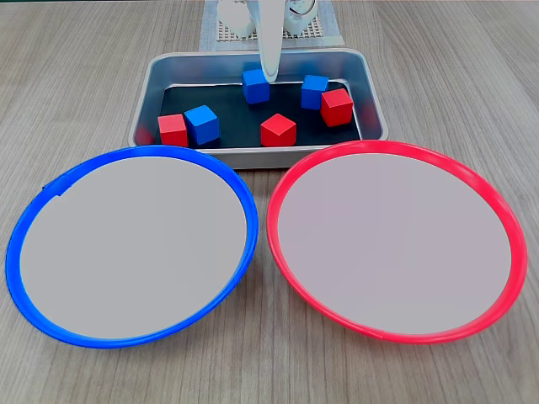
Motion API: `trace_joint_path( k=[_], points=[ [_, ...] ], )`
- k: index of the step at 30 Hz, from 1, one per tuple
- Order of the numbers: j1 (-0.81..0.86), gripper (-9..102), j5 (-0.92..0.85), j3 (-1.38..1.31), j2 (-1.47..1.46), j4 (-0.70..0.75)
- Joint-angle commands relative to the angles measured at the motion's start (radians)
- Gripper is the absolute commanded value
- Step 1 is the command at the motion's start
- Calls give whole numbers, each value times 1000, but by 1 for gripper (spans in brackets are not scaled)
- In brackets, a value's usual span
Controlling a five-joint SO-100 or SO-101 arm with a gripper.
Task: Move six blocks tray to matching dishes
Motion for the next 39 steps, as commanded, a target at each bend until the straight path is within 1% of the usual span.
trace_joint_path(
  k=[1, 27, 29, 32, 33, 34, 35, 36, 38, 39],
  points=[
    [-8, 0, -9, -2, 25, 3],
    [-12, 0, -14, -2, 25, 6],
    [-14, 0, -20, 0, 25, -11],
    [-17, 0, -161, -6, 21, -23],
    [-25, 2, -242, -17, 5, -17],
    [-34, 0, -354, -41, -41, 0],
    [-40, 0, -476, -80, -100, 37],
    [-48, 0, -630, -130, -175, 103],
    [-35, 0, -1042, -296, -408, 252],
    [-15, 0, -1187, -417, -541, 313]
  ],
)
